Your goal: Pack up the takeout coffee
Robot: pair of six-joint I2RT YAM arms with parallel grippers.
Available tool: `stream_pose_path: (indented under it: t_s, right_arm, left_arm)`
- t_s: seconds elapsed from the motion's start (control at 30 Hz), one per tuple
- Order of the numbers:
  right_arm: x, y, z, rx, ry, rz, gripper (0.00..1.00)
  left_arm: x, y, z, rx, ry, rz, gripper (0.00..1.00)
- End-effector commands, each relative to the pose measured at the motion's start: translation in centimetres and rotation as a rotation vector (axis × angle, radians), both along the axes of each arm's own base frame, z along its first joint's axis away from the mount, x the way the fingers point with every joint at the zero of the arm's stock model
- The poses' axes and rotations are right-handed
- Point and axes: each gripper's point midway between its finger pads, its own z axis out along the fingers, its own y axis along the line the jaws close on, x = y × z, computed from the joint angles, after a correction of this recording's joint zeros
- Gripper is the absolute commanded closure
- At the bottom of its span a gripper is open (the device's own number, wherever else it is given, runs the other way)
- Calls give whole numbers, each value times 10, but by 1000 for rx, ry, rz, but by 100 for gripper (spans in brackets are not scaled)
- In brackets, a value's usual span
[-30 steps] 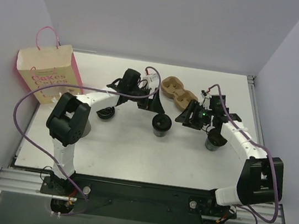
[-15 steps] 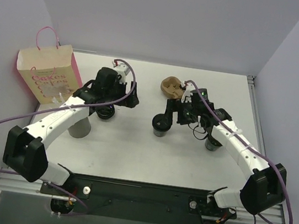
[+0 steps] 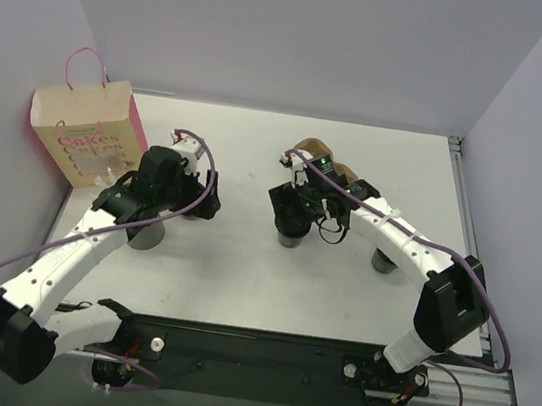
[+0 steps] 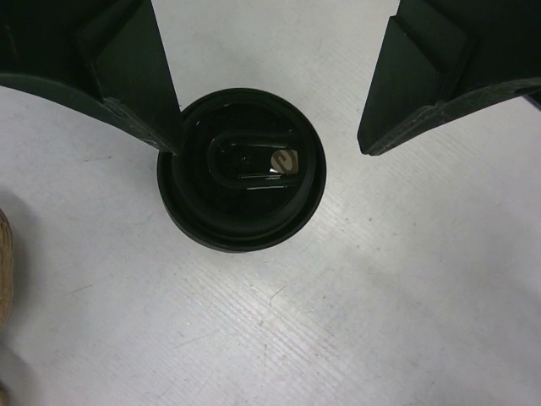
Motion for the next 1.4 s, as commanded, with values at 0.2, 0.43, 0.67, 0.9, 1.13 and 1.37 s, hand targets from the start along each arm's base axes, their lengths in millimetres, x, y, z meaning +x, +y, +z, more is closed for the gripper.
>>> stream_pose_path:
  t_s: [0.2,0.43,0.67,0.9,1.13,1.37]
  right_arm:
    - [10,-11,-18,-165,-21,-10,19]
    - [7,-9,-13,-149,-22,-13,20]
    - [7,-6,10,-97,-59,-26,16]
    - [8,-8,11,-107,-70,-37,14]
    - [7,-6,9,-94,-65,-28,13]
    - [6,-2,-4,-105,-29,-13,15]
  left_arm:
    - [-10,18,22,34,-124,17,3]
    - [-11,16,20,30,-119,10,3]
    - [-12,16,19,32,-115,5,3]
    - [-13,13,17,31,-104,-11,3]
    - [-13,14,17,33,-103,-12,3]
    - [-13,14,18,34,-105,-13,3]
